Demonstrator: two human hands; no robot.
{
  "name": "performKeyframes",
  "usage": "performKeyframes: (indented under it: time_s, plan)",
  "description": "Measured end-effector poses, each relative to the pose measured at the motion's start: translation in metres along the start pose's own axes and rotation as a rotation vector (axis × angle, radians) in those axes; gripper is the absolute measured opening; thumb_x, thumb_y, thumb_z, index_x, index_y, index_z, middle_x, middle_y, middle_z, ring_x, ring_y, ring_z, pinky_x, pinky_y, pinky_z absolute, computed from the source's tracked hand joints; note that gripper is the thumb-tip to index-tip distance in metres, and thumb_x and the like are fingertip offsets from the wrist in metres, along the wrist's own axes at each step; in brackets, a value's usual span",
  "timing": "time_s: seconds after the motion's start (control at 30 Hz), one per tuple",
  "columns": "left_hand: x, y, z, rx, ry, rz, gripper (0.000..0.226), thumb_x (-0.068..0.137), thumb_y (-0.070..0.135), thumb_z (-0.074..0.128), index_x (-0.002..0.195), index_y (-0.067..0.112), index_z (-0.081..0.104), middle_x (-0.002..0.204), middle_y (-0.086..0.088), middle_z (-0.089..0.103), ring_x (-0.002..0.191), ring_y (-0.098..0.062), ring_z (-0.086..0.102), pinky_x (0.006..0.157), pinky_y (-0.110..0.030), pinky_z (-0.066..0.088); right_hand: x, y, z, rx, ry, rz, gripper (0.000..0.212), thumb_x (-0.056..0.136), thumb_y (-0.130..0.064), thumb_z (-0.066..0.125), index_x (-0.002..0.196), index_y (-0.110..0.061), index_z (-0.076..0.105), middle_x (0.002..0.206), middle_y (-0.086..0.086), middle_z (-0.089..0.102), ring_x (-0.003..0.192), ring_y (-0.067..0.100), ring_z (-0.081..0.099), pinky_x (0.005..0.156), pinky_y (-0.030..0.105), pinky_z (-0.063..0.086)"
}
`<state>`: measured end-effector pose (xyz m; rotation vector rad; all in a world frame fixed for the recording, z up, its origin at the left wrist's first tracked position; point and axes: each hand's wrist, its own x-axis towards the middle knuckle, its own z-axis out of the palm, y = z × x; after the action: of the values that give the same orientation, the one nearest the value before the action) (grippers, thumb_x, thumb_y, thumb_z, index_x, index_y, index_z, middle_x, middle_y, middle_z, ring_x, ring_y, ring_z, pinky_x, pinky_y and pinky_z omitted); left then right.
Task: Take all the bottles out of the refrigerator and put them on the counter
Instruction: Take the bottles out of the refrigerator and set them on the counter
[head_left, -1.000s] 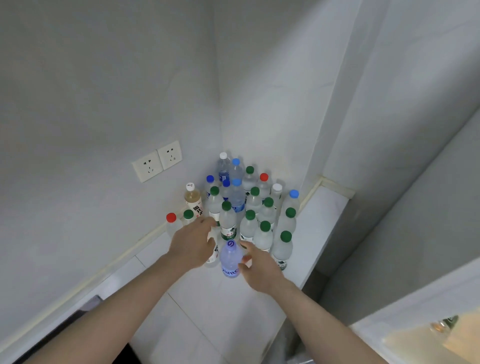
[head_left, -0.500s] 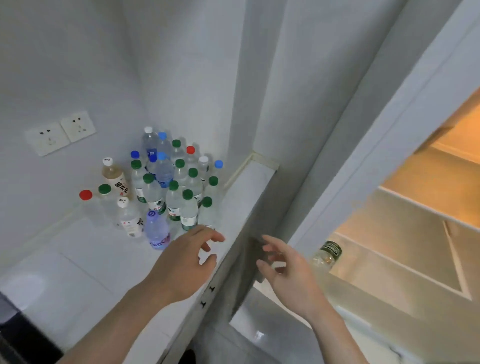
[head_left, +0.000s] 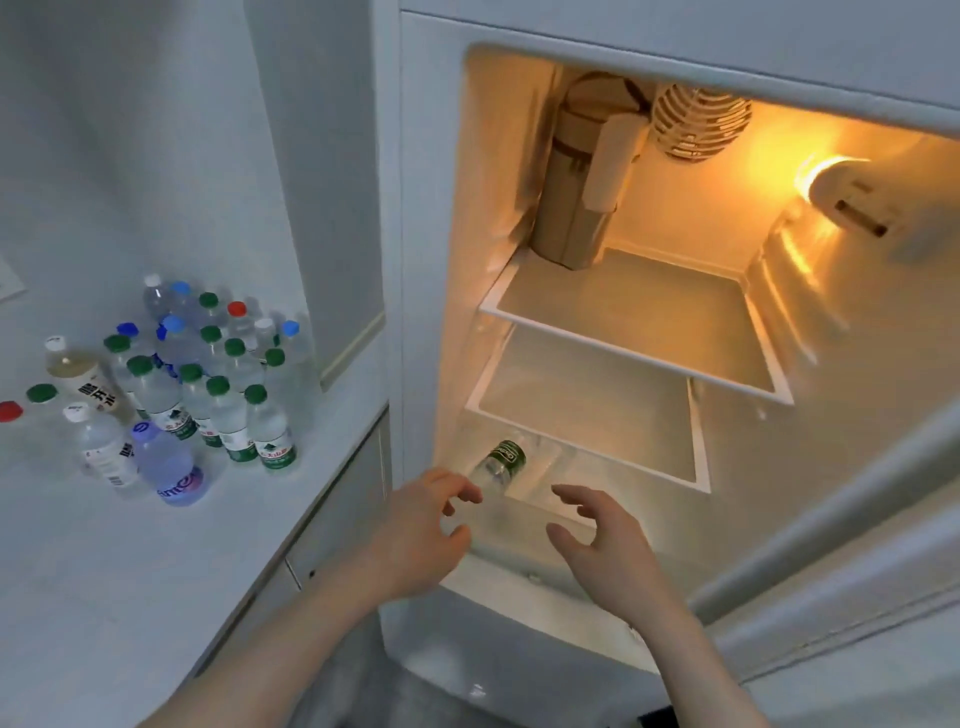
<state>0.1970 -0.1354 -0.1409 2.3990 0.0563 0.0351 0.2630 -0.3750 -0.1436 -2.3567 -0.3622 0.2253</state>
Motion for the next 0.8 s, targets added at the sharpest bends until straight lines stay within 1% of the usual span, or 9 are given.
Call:
performKeyframes:
  time_s: [0.1, 0.17, 0.27, 0.4, 0.5, 0.57, 0.63, 0.7, 0.8]
  plan:
    - [0.014, 0.002, 0.019, 0.038, -0.053, -0.019, 0.028, 0.088, 0.028, 0.061, 0.114, 0.038, 0.06, 0.115, 0.023, 0.053, 0.101, -0.002, 0.056, 0.091, -0.031, 0.051, 0.001, 0.015, -0.01, -0.007, -0.004, 0.029, 0.042, 0.094, -0.035, 0.066, 0.135, -0.034, 0.057, 0.134, -0.018, 0.056, 0.12, 0.008, 0.054, 0.102, 0.029, 0.045]
    - [0.027, 0.005, 0.027, 0.079, -0.061, -0.02, 0.027, 0.09, 0.033, 0.06, 0.116, 0.037, 0.06, 0.119, 0.02, 0.053, 0.104, -0.005, 0.056, 0.091, -0.033, 0.052, 0.007, 0.024, -0.017, -0.007, -0.008, 0.049, 0.041, 0.095, -0.036, 0.065, 0.135, -0.035, 0.056, 0.134, -0.017, 0.056, 0.12, 0.007, 0.053, 0.102, 0.029, 0.046]
    - [0.046, 0.006, 0.033, 0.127, -0.068, -0.012, 0.028, 0.091, 0.035, 0.059, 0.118, 0.035, 0.061, 0.122, 0.016, 0.055, 0.107, -0.01, 0.057, 0.09, -0.031, 0.05, 0.016, 0.039, -0.018, -0.012, -0.011, 0.089, 0.041, 0.095, -0.037, 0.064, 0.135, -0.035, 0.055, 0.135, -0.016, 0.056, 0.119, 0.007, 0.053, 0.101, 0.029, 0.046]
    - [0.083, 0.002, 0.043, 0.177, -0.109, -0.037, 0.029, 0.092, 0.037, 0.059, 0.12, 0.032, 0.062, 0.124, 0.012, 0.057, 0.104, -0.012, 0.058, 0.085, -0.029, 0.049, 0.032, 0.051, -0.006, -0.004, -0.033, 0.169, 0.04, 0.096, -0.038, 0.063, 0.135, -0.035, 0.056, 0.134, -0.013, 0.057, 0.116, 0.007, 0.054, 0.101, 0.027, 0.046]
    - [0.114, 0.0, 0.057, 0.228, -0.194, -0.105, 0.038, 0.09, 0.039, 0.058, 0.126, 0.027, 0.061, 0.128, 0.004, 0.056, 0.11, -0.019, 0.059, 0.09, -0.034, 0.051, 0.048, 0.061, 0.002, -0.024, -0.051, 0.215, 0.039, 0.096, -0.039, 0.062, 0.134, -0.032, 0.057, 0.132, -0.009, 0.06, 0.111, 0.009, 0.055, 0.097, 0.026, 0.046]
    - [0.126, -0.003, 0.067, 0.259, -0.252, -0.164, 0.044, 0.089, 0.041, 0.057, 0.128, 0.023, 0.06, 0.128, -0.001, 0.058, 0.111, -0.024, 0.06, 0.091, -0.036, 0.052, 0.054, 0.064, 0.01, -0.045, -0.071, 0.251, 0.039, 0.096, -0.042, 0.062, 0.133, -0.03, 0.058, 0.13, -0.007, 0.062, 0.111, 0.012, 0.058, 0.095, 0.028, 0.048]
    - [0.138, -0.008, 0.075, 0.276, -0.283, -0.223, 0.043, 0.086, 0.042, 0.055, 0.123, 0.022, 0.062, 0.123, -0.004, 0.062, 0.105, -0.026, 0.063, 0.084, -0.035, 0.053, 0.063, 0.064, 0.017, -0.066, -0.092, 0.286, 0.041, 0.096, -0.046, 0.06, 0.132, -0.028, 0.06, 0.128, -0.005, 0.063, 0.11, 0.014, 0.06, 0.094, 0.029, 0.049]
    - [0.149, -0.012, 0.079, 0.273, -0.321, -0.287, 0.043, 0.085, 0.042, 0.055, 0.122, 0.02, 0.059, 0.121, -0.005, 0.064, 0.101, -0.025, 0.063, 0.08, -0.034, 0.052, 0.075, 0.061, 0.021, -0.074, -0.118, 0.312, 0.044, 0.095, -0.049, 0.06, 0.132, -0.026, 0.061, 0.126, -0.004, 0.065, 0.11, 0.015, 0.062, 0.094, 0.03, 0.05]
    - [0.168, -0.013, 0.081, 0.298, -0.354, -0.352, 0.054, 0.09, 0.044, 0.056, 0.134, 0.013, 0.048, 0.13, -0.009, 0.06, 0.114, -0.029, 0.061, 0.09, -0.037, 0.052, 0.102, 0.059, 0.021, -0.066, -0.193, 0.343, 0.047, 0.093, -0.049, 0.061, 0.133, -0.023, 0.061, 0.125, -0.001, 0.066, 0.107, 0.017, 0.064, 0.093, 0.032, 0.053]
